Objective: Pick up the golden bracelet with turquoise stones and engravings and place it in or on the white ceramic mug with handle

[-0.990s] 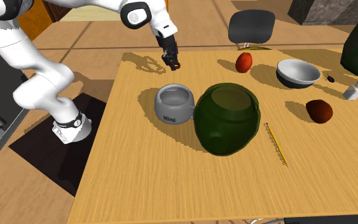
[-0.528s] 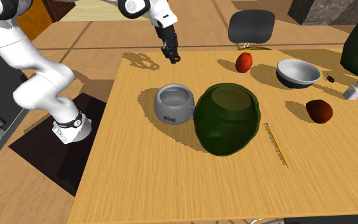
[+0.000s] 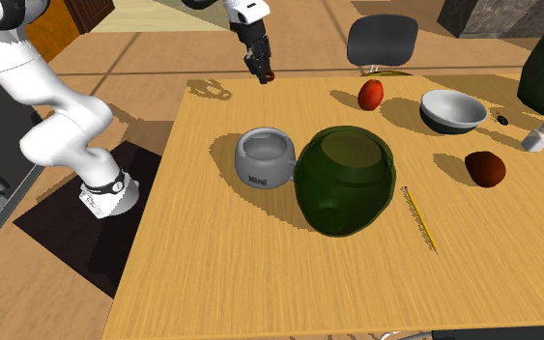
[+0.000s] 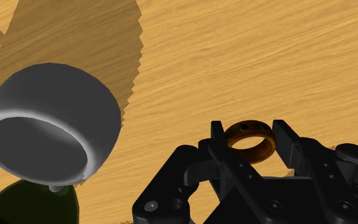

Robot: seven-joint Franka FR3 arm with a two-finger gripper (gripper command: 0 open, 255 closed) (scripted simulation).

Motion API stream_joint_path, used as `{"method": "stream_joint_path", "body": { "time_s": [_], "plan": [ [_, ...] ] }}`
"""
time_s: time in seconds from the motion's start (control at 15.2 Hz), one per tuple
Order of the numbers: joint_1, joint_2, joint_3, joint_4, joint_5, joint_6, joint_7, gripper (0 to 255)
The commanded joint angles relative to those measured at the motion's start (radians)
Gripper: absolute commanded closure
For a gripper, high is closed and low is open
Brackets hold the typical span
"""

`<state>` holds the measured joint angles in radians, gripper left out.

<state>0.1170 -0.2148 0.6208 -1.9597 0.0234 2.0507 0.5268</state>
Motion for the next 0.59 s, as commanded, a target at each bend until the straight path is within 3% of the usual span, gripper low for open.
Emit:
{"method": "stream_joint_path", "body": {
  "time_s": [0.0, 0.26, 0.53],
  "plan": [
    [-0.001, -0.003, -0.004, 0.024, 0.003, -0.027, -0.005, 255],
    [-0.003, -0.001, -0.006, 0.069, 0.001, -0.07, -0.007, 255],
    [-0.03, -0.025, -0.079, 0.038, 0.03, -0.059, -0.118, 255]
  ]
}}
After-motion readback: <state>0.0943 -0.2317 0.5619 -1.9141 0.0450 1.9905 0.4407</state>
